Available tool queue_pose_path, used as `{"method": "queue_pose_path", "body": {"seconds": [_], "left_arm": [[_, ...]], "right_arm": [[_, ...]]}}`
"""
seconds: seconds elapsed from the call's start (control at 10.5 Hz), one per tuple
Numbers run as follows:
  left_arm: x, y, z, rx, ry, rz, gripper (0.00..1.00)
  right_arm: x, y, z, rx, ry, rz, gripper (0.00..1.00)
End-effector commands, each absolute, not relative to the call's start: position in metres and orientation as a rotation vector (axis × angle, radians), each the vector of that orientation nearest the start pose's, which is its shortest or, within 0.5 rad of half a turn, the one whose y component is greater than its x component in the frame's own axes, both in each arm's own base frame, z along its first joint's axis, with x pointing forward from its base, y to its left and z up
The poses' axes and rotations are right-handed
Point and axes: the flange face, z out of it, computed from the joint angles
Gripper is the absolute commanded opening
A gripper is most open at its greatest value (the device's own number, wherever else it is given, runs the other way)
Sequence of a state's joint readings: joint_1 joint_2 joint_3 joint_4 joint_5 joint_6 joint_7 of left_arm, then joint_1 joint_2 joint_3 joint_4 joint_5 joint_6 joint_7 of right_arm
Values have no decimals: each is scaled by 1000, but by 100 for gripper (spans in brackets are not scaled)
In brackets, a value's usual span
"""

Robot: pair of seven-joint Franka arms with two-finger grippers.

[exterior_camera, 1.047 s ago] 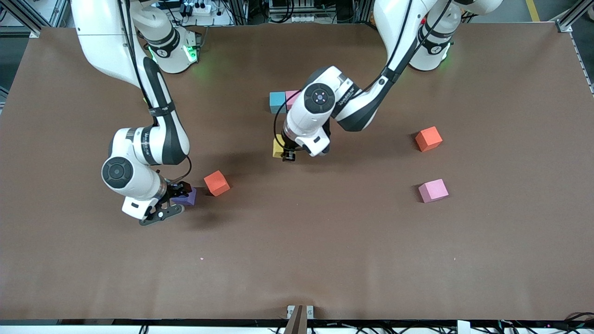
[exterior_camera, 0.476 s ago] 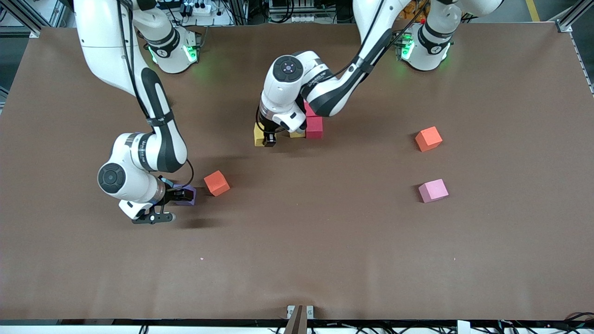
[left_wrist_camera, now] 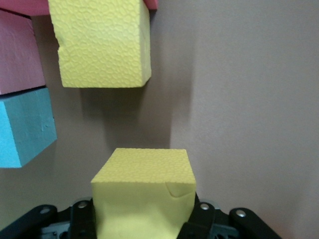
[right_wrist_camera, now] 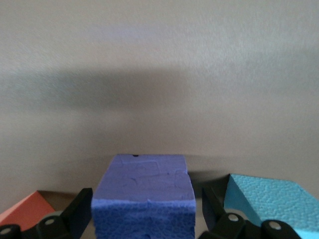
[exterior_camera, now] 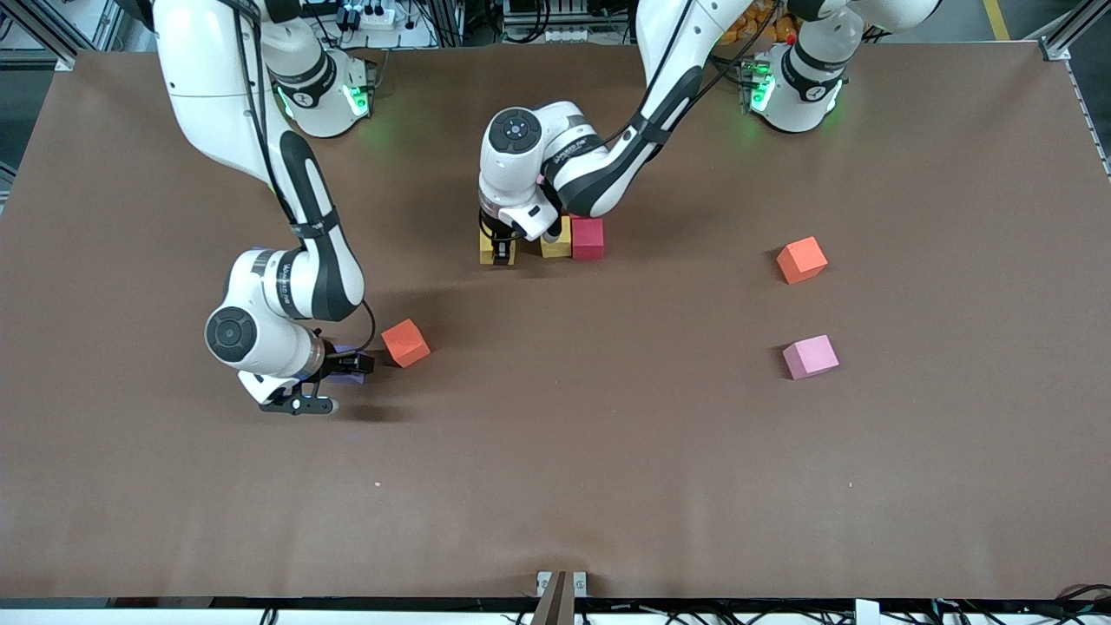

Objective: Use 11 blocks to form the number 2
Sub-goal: 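Place the yellow cube on the cluster while the right gripper grasps blue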

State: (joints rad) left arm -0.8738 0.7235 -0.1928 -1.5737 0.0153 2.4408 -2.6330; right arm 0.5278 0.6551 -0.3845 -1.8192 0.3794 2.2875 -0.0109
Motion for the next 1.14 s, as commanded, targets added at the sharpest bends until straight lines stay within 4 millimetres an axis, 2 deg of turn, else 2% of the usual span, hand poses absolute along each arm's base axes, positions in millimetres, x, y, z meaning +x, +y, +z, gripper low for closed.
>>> {"method": "queue_pose_path", "body": {"seconds": [0.0, 0.1, 0.29, 0.67, 1.05], "left_arm": [[360, -616, 238, 2035, 2209, -200, 29], [355, -612, 232, 2038, 2229, -192, 29], [348, -610, 227, 2055, 2236, -187, 29], [330, -606, 211, 2126, 2222, -165, 29], [322, -596, 198, 2175, 2219, -131, 29]], "right_arm": [[620, 111, 186, -3086, 134, 196, 37], [620, 110, 189, -3086, 131, 194, 28], [622, 113, 206, -3068, 128, 187, 28], [618, 115, 258, -3009, 114, 249, 29], [617, 120, 268, -2998, 99, 257, 33]]}}
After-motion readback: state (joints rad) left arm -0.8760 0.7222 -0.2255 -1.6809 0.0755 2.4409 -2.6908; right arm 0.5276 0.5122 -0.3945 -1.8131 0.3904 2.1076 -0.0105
